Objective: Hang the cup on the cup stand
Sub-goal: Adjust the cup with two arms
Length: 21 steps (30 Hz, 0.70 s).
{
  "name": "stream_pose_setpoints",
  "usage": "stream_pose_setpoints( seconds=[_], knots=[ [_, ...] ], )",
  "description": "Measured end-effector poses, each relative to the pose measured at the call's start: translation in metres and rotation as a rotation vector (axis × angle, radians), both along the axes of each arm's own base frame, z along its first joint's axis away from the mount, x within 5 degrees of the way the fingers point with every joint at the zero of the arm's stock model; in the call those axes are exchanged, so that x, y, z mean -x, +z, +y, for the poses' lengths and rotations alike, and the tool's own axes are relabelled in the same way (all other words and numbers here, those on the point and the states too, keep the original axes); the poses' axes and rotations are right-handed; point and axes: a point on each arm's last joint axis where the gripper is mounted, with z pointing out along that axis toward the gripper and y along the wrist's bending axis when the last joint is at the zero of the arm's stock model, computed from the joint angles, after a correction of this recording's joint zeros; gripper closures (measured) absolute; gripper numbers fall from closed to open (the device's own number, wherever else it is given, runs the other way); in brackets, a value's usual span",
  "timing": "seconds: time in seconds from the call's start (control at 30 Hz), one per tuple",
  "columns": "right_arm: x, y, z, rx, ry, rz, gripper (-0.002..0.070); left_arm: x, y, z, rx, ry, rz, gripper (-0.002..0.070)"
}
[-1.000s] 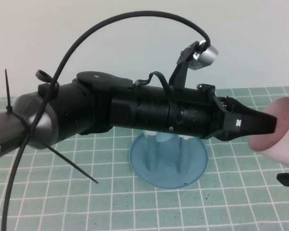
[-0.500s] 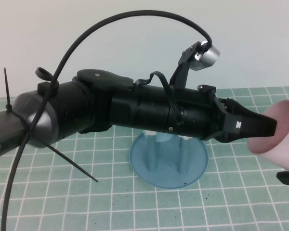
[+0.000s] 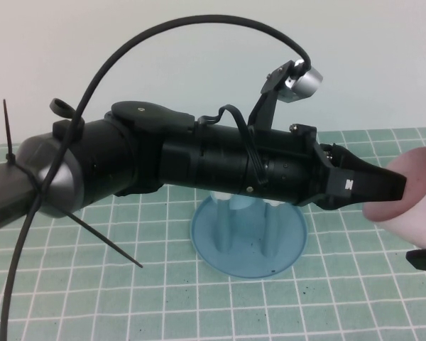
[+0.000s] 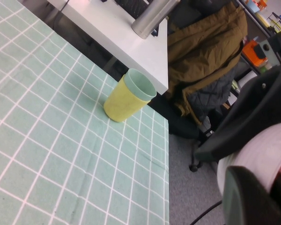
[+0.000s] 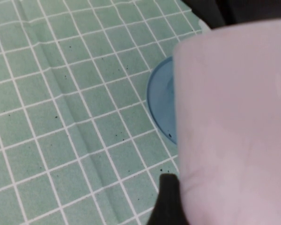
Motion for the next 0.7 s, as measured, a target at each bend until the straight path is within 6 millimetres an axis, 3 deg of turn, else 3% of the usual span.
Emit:
stream_pose_setpoints(
  seconds=[0.27,0.33,0.4,0.53,0.7],
  knots=[
    [0.0,0.0,0.0,-0.001,0.002,-0.001,0.0136,0.0,0.0,0.0,-0.003,-0.002,-0.02,0.0629],
    [0.0,0.001,0.001,-0.009,0.004,-0.003,0.0138,0.0,-0.001,0.0,-0.009,-0.004,-0.029,0.0566],
    [0.0,0.001,0.001,-0.011,0.011,-0.001,0.0138,-0.003,-0.002,0.004,-0.019,-0.004,-0.029,0.0457],
    [0.0,0.0,0.001,-0.006,0.013,-0.003,0.0139,-0.018,0.0,0.024,-0.015,0.009,-0.029,0.0279],
    [0.0,-0.002,-0.002,0.022,-0.007,0.015,0.0139,-0.04,0.021,0.061,0.044,-0.016,-0.014,0.023]
  ],
)
